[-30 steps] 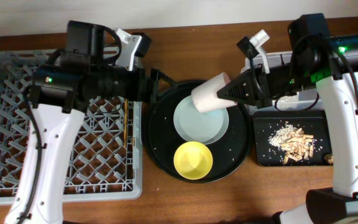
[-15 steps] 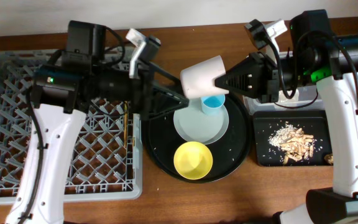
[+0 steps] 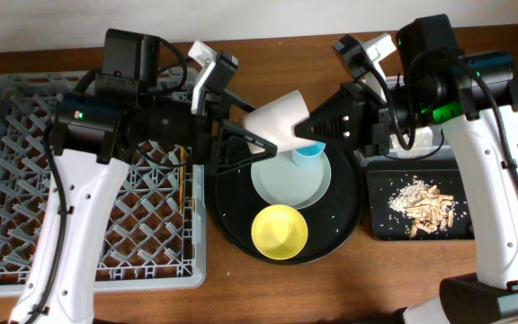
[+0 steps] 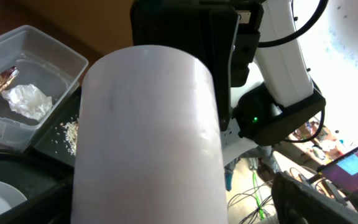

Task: Sort waste into correct bins and load items into the dishwasher rack
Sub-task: 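Hand the pink cup from the right gripper to the left gripper, then place the pink cup into the dish rack with the left gripper, then grasp the blue cup with the right gripper and lift it toward the left gripper, then hand the blue cup from the right gripper to the left gripper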

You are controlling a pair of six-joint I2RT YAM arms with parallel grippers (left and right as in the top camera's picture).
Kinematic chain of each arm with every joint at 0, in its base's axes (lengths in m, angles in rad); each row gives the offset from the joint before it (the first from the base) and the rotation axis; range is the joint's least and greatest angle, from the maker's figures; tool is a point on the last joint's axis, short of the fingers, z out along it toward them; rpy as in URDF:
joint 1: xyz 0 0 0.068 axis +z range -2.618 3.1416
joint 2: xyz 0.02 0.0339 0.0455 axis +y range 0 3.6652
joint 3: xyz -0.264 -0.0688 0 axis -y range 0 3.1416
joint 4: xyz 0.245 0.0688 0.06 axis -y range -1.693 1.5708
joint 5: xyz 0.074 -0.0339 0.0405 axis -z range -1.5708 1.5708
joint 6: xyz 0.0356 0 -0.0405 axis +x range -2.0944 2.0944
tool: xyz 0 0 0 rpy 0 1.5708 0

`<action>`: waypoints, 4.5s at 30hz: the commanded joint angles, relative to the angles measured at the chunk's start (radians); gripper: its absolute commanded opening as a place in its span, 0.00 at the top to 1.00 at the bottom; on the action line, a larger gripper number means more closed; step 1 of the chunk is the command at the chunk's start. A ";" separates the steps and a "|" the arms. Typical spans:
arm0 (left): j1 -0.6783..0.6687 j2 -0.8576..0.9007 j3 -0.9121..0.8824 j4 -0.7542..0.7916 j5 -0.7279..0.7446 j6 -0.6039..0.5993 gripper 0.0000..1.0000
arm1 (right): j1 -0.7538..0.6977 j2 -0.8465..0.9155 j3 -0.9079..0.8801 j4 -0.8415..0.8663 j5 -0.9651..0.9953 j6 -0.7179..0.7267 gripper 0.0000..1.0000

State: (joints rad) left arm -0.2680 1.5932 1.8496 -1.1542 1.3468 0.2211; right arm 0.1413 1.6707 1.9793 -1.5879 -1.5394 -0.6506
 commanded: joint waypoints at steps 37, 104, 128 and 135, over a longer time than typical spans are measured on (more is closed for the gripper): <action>0.361 0.187 0.061 -0.135 -1.162 -0.404 0.48 | 0.118 0.052 0.003 0.027 0.805 0.274 0.01; 0.323 0.162 0.370 -0.258 -1.160 -0.351 0.01 | 0.050 -0.356 -0.370 0.575 0.918 0.763 0.96; -0.110 0.161 0.370 -0.290 -0.243 0.016 0.01 | -0.180 -0.316 -0.370 0.521 -0.013 0.488 0.96; -0.109 0.161 0.370 -0.253 -0.178 0.016 0.01 | -0.180 -0.413 -0.370 0.521 -0.013 0.510 0.96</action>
State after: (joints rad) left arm -0.3752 1.7519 2.2162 -1.4418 1.0851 0.2199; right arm -0.0399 1.2728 1.6093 -1.0695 -1.5082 -0.1555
